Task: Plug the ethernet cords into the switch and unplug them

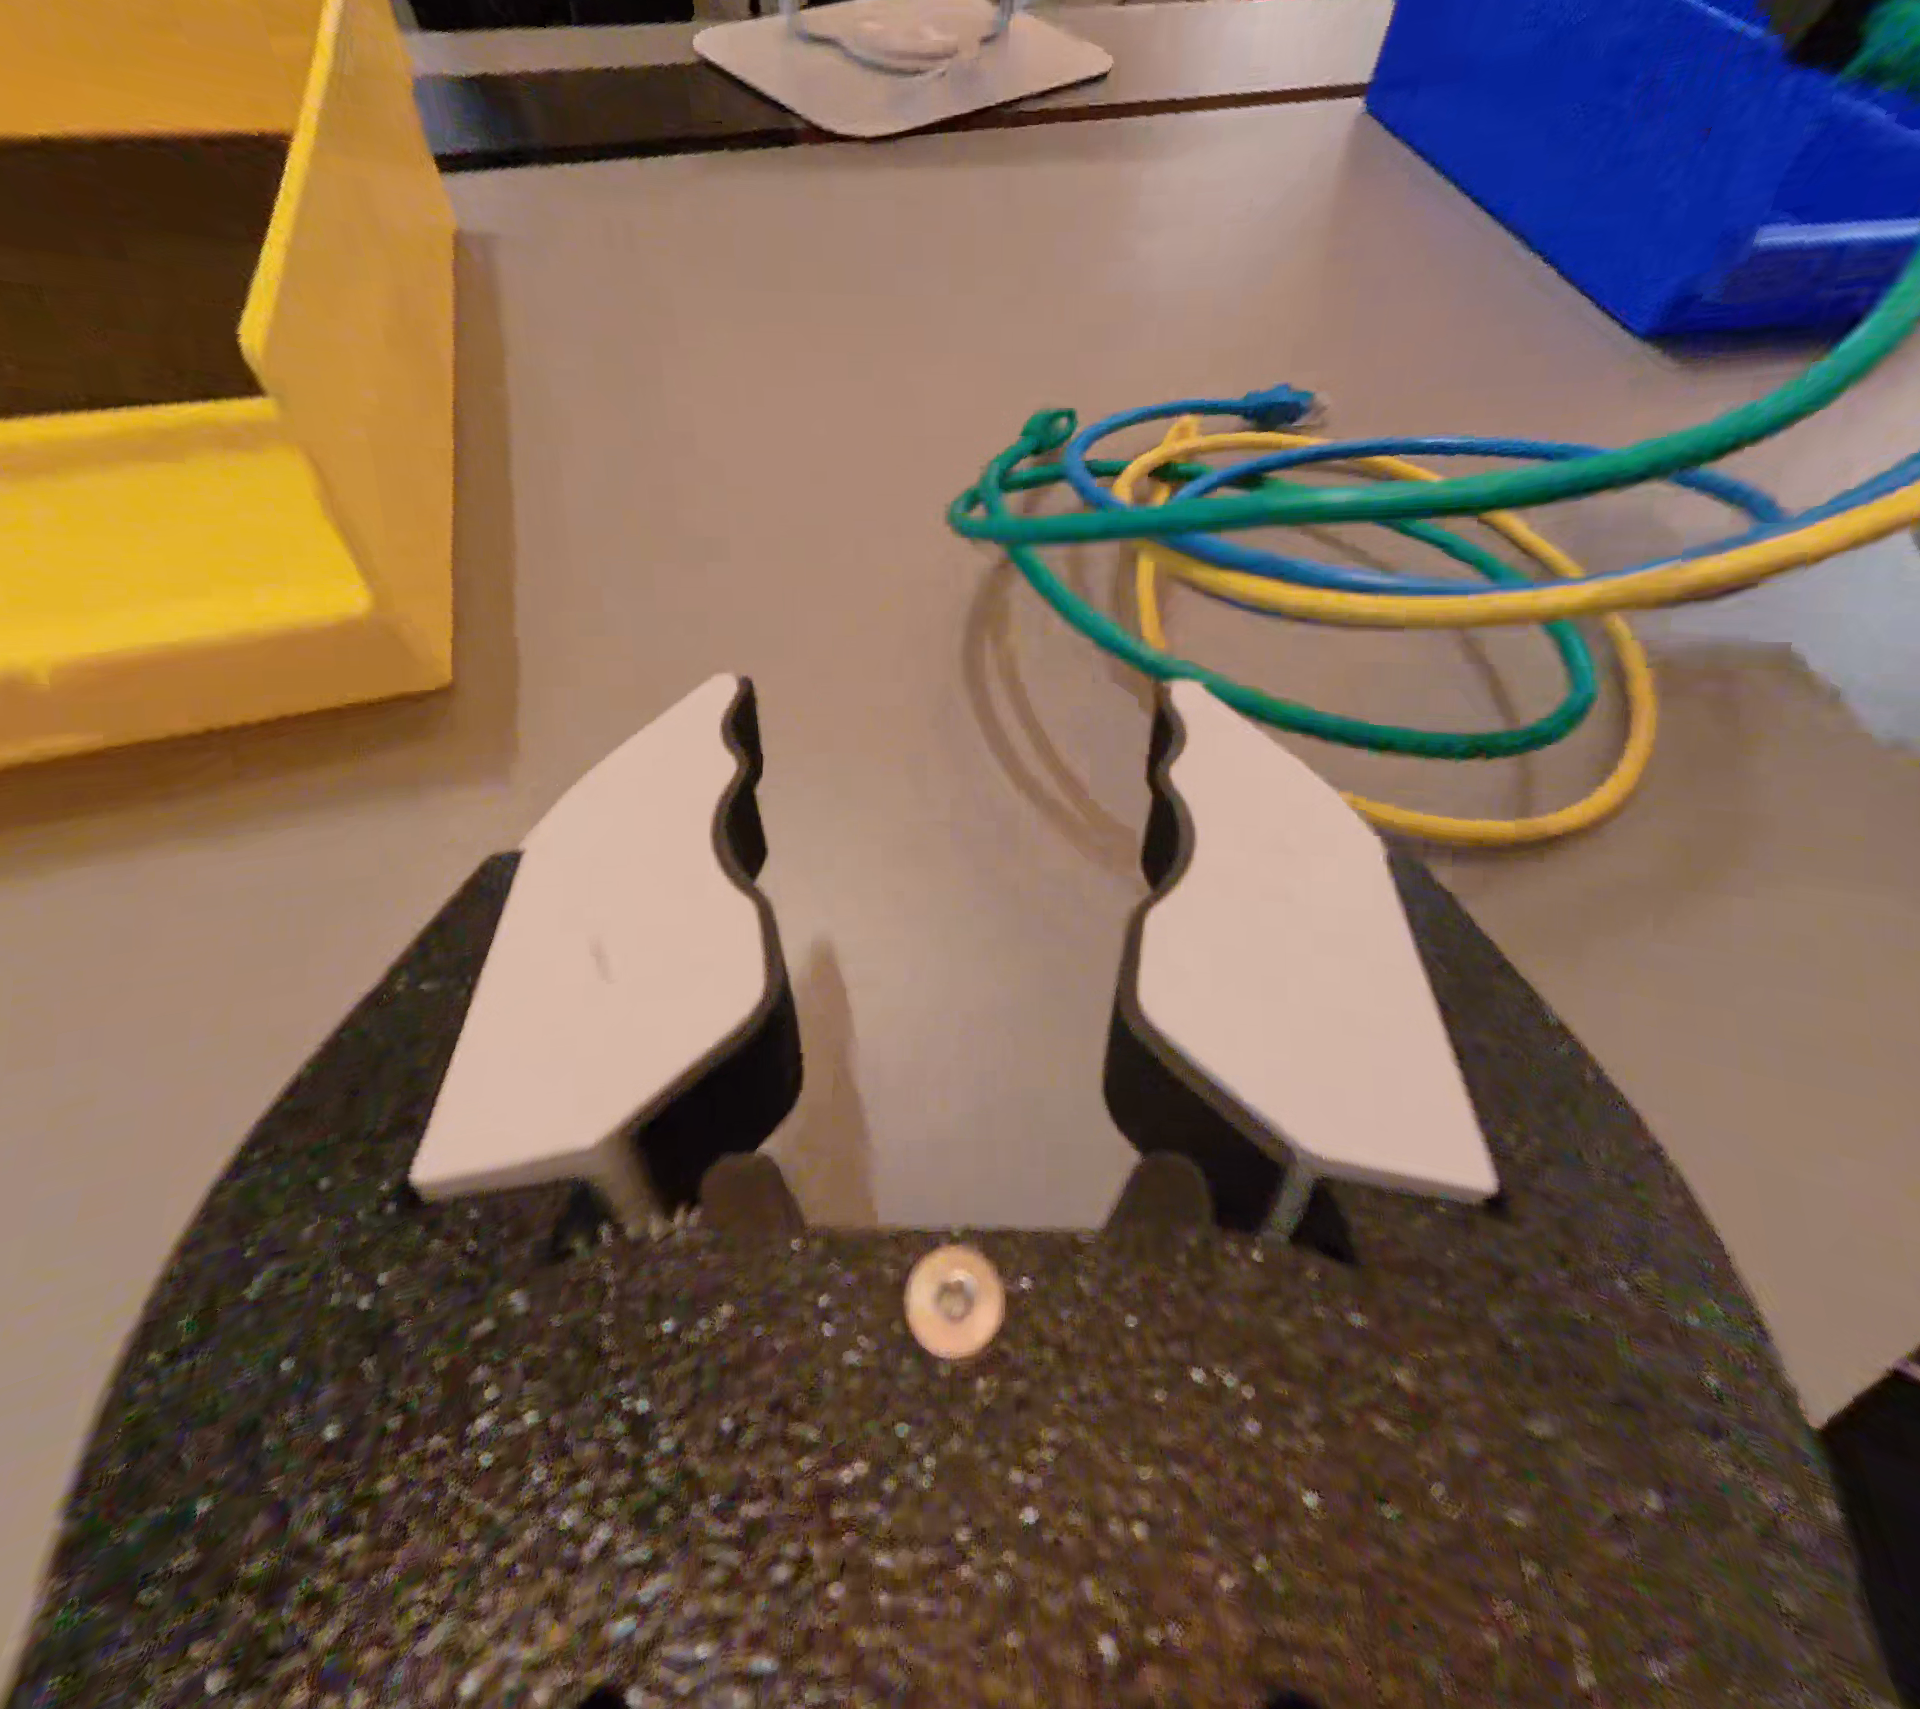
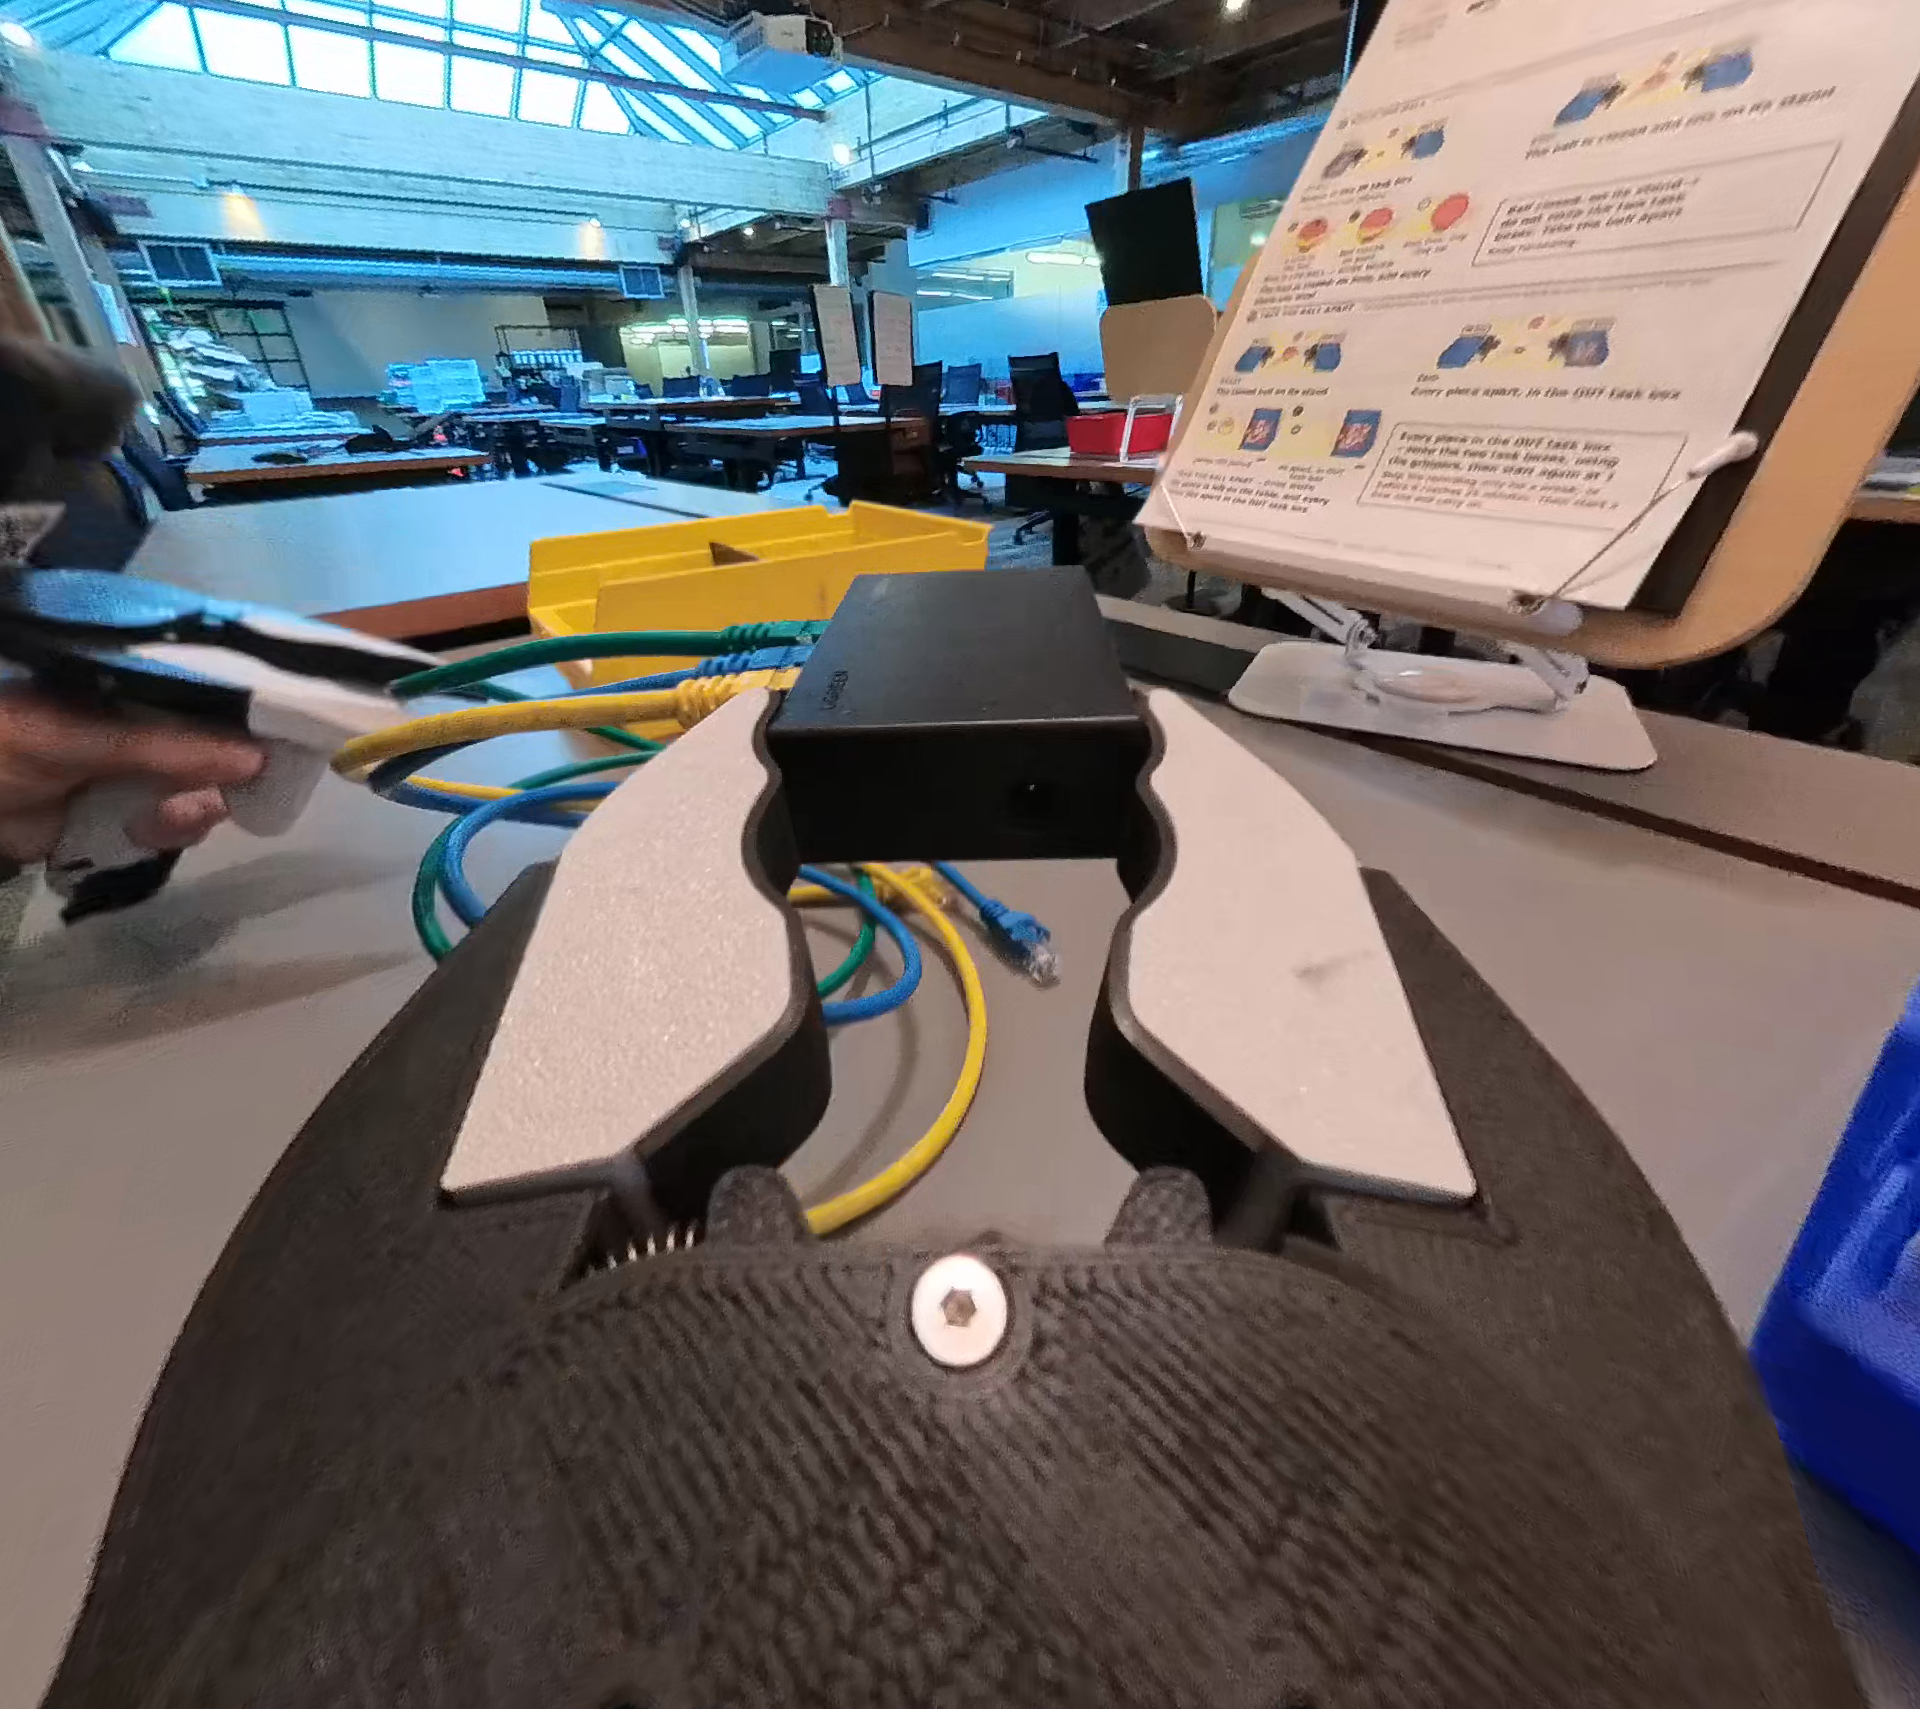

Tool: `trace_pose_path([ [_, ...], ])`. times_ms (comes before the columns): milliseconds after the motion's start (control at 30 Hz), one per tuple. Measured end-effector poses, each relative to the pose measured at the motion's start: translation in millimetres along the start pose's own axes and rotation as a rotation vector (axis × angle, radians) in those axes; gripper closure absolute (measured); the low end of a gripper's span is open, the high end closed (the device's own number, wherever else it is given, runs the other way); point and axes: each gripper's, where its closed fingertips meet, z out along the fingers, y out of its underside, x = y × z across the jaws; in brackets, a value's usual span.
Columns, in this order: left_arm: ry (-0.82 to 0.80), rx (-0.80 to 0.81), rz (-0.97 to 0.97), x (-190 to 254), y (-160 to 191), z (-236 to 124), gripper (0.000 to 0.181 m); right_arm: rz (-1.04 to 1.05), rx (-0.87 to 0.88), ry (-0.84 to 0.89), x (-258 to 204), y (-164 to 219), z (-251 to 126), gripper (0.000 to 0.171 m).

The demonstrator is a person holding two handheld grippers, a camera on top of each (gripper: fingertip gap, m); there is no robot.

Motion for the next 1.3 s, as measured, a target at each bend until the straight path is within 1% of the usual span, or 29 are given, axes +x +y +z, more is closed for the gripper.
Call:
trace_pose_path([
  [100,0.030,-0.013,-0.034,-7,16,7,0.108,-0.048,0.025,0.021,5,-25,8,0.110],
  [200,0.034,-0.059,0.028,-8,22,18,0.105,-0.105,0.049,0.037,12,-64,17,0.110],
  [333,0.027,-0.059,0.018,-7,21,31,0.108,-0.194,0.064,0.078,30,-126,24,0.109],
  [433,0.040,-0.064,-0.021,-6,20,36,0.110,-0.268,0.094,0.115,46,-183,22,0.109],
  [567,0.097,-0.069,-0.051,-3,21,36,0.116,-0.368,0.136,0.223,72,-259,6,0.109],
  [633,0.114,-0.067,-0.073,-3,20,36,0.118,-0.434,0.141,0.312,90,-290,-6,0.109],
  [733,0.140,-0.063,-0.077,-1,20,35,0.122,-0.521,0.126,0.452,124,-323,-26,0.109],
  [800,0.149,-0.069,-0.065,2,21,36,0.121,-0.594,0.073,0.559,151,-333,-38,0.109],
  [867,0.155,-0.083,-0.051,4,22,37,0.121,-0.681,0.000,0.676,182,-333,-49,0.109],
  [900,0.158,-0.090,-0.043,5,23,37,0.122,-0.690,-0.036,0.717,198,-326,-54,0.109],
  [967,0.162,-0.099,-0.030,7,24,38,0.122,-0.677,-0.111,0.807,228,-299,-65,0.109],
  [1100,0.170,-0.110,-0.012,9,26,39,0.122,-0.682,-0.329,0.927,269,-200,-84,0.109],
  [1167,0.168,-0.106,-0.008,9,25,38,0.122,-0.660,-0.434,0.936,277,-147,-89,0.109],
  [1233,0.164,-0.101,-0.001,9,25,38,0.122,-0.664,-0.492,0.939,276,-108,-90,0.109],
  [1300,0.157,-0.102,0.015,10,25,38,0.123,-0.652,-0.547,0.943,273,-80,-90,0.109],
])
